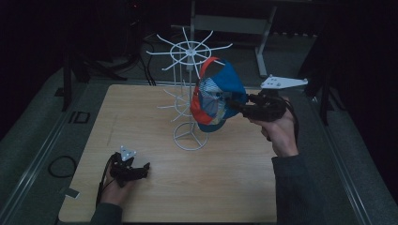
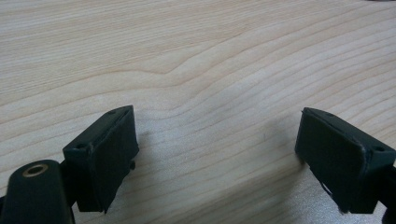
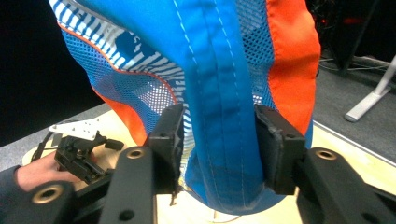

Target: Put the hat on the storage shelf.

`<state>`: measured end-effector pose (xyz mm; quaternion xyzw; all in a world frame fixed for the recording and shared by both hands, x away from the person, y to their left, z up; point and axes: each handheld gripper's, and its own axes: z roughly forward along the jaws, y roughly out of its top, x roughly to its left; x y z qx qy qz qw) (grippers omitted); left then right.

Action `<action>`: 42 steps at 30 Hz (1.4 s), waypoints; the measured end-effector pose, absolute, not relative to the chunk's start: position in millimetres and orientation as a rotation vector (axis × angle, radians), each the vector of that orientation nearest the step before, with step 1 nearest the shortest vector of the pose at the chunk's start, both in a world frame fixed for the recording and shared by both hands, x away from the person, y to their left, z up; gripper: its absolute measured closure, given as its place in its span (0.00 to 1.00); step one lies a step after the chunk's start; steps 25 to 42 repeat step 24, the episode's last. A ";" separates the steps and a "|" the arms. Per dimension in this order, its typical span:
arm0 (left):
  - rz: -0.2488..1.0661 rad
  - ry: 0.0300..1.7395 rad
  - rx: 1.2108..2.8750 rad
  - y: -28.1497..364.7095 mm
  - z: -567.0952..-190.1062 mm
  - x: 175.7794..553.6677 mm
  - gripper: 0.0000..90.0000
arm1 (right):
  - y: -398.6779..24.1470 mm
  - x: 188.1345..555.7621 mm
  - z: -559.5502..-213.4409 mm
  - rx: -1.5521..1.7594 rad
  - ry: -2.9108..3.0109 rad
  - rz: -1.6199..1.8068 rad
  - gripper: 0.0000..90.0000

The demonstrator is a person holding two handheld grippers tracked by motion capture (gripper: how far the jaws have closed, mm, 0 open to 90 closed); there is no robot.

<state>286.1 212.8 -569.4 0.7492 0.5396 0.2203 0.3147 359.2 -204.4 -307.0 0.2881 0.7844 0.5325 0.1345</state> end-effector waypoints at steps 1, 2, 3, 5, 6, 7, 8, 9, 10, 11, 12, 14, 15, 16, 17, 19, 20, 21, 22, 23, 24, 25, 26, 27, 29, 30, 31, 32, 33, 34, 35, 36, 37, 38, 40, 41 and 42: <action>0.580 1.422 1.974 212.8 -569.4 286.1 0.15 | -204.8 359.0 -307.5 0.837 2.270 1.541 0.57; 0.581 1.422 1.974 212.8 -569.4 286.1 0.15 | -205.1 358.5 -307.8 0.844 2.267 1.538 0.56; 0.581 1.422 1.974 212.8 -569.4 286.1 0.15 | -205.3 358.0 -308.2 0.850 2.264 1.529 0.55; 0.581 1.422 1.975 212.8 -569.4 286.1 0.15 | -205.4 357.7 -308.6 0.851 2.262 1.519 0.53; 0.580 1.422 1.973 212.7 -569.4 286.0 0.15 | -205.7 356.9 -309.3 0.859 2.260 1.507 0.51; 0.580 1.422 1.973 212.7 -569.4 286.1 0.15 | -205.9 356.8 -309.7 0.861 2.259 1.505 0.51; 0.580 1.422 1.973 212.7 -569.4 286.1 0.15 | -206.3 356.4 -310.3 0.866 2.255 1.499 0.50; 0.580 1.422 1.973 212.7 -569.4 286.0 0.15 | -206.7 356.1 -310.8 0.872 2.252 1.493 0.48; 0.580 1.422 1.973 212.7 -569.4 286.0 0.15 | -207.2 356.1 -311.5 0.878 2.247 1.491 0.48; 0.580 1.422 1.973 212.7 -569.4 286.0 0.15 | -207.2 356.1 -311.5 0.878 2.247 1.491 0.48; 0.580 1.422 1.973 212.7 -569.4 286.1 0.15 | -209.4 355.9 -312.6 0.892 2.234 1.485 0.47; 0.580 1.422 1.974 212.7 -569.4 286.0 0.15 | -212.5 355.6 -313.6 0.916 2.221 1.494 0.47; 0.578 1.422 1.975 212.8 -569.3 286.0 0.15 | -213.5 355.5 -313.9 0.927 2.217 1.492 0.46; 0.578 1.422 1.975 212.8 -569.3 286.0 0.15 | -215.3 355.1 -314.5 0.934 2.209 1.491 0.46; 0.578 1.422 1.975 212.8 -569.3 286.0 0.15 | -215.3 355.1 -314.5 0.934 2.209 1.491 0.46; 0.579 1.422 1.975 212.8 -569.3 286.0 0.15 | -218.4 354.3 -315.6 0.950 2.203 1.496 0.45; 0.579 1.422 1.975 212.8 -569.3 286.0 0.15 | -220.9 353.2 -316.8 0.959 2.198 1.496 0.45; 0.579 1.422 1.975 212.8 -569.3 286.0 0.15 | -222.9 352.7 -317.7 0.964 2.193 1.498 0.44; 0.577 1.422 1.976 212.8 -569.2 286.0 0.15 | -224.2 352.3 -318.6 0.972 2.189 1.500 0.44; 0.577 1.422 1.977 212.9 -569.2 286.0 0.15 | -224.2 352.3 -318.6 0.972 2.189 1.500 0.44; 0.578 1.422 1.976 212.8 -569.2 286.0 0.15 | -226.6 351.3 -320.4 0.985 2.186 1.494 0.43; 0.578 1.422 1.976 212.8 -569.2 286.0 0.15 | -226.6 351.3 -320.4 0.985 2.186 1.494 0.43; 0.578 1.422 1.976 212.8 -569.2 286.0 0.15 | -226.6 351.3 -320.4 0.985 2.186 1.494 0.43; 0.578 1.422 1.976 212.8 -569.2 286.0 0.15 | -226.6 351.3 -320.4 0.985 2.186 1.494 0.43; 0.578 1.422 1.976 212.8 -569.2 286.0 0.15 | -226.6 351.3 -320.4 0.985 2.186 1.494 0.43; 0.578 1.422 1.976 212.8 -569.2 286.0 0.15 | -226.6 351.3 -320.4 0.985 2.186 1.494 0.43; 0.578 1.422 1.976 212.8 -569.2 286.0 0.15 | -226.6 351.3 -320.4 0.985 2.186 1.494 0.43; 0.578 1.422 1.976 212.8 -569.2 286.0 0.15 | -226.6 351.3 -320.4 0.985 2.186 1.494 0.43; 0.578 1.422 1.976 212.8 -569.2 286.0 0.15 | -226.6 351.3 -320.4 0.985 2.186 1.494 0.43; 0.578 1.422 1.976 212.8 -569.2 286.0 0.15 | -226.6 351.3 -320.4 0.985 2.186 1.494 0.43; 0.578 1.422 1.976 212.8 -569.2 286.0 0.15 | -226.6 351.3 -320.4 0.985 2.186 1.494 0.43; 0.578 1.422 1.976 212.8 -569.2 286.0 0.15 | -226.6 351.3 -320.4 0.985 2.186 1.494 0.43; 0.578 1.422 1.976 212.8 -569.2 286.0 0.15 | -226.6 351.3 -320.4 0.985 2.186 1.494 0.43; 0.578 1.422 1.976 212.8 -569.2 286.0 0.15 | -226.6 351.3 -320.4 0.985 2.186 1.494 0.43; 0.578 1.422 1.976 212.8 -569.2 286.0 0.15 | -226.6 351.3 -320.4 0.985 2.186 1.494 0.43; 0.578 1.422 1.976 212.8 -569.2 286.0 0.15 | -226.6 351.3 -320.4 0.985 2.186 1.494 0.43; 0.578 1.422 1.976 212.8 -569.2 286.0 0.15 | -226.6 351.3 -320.4 0.985 2.186 1.494 0.43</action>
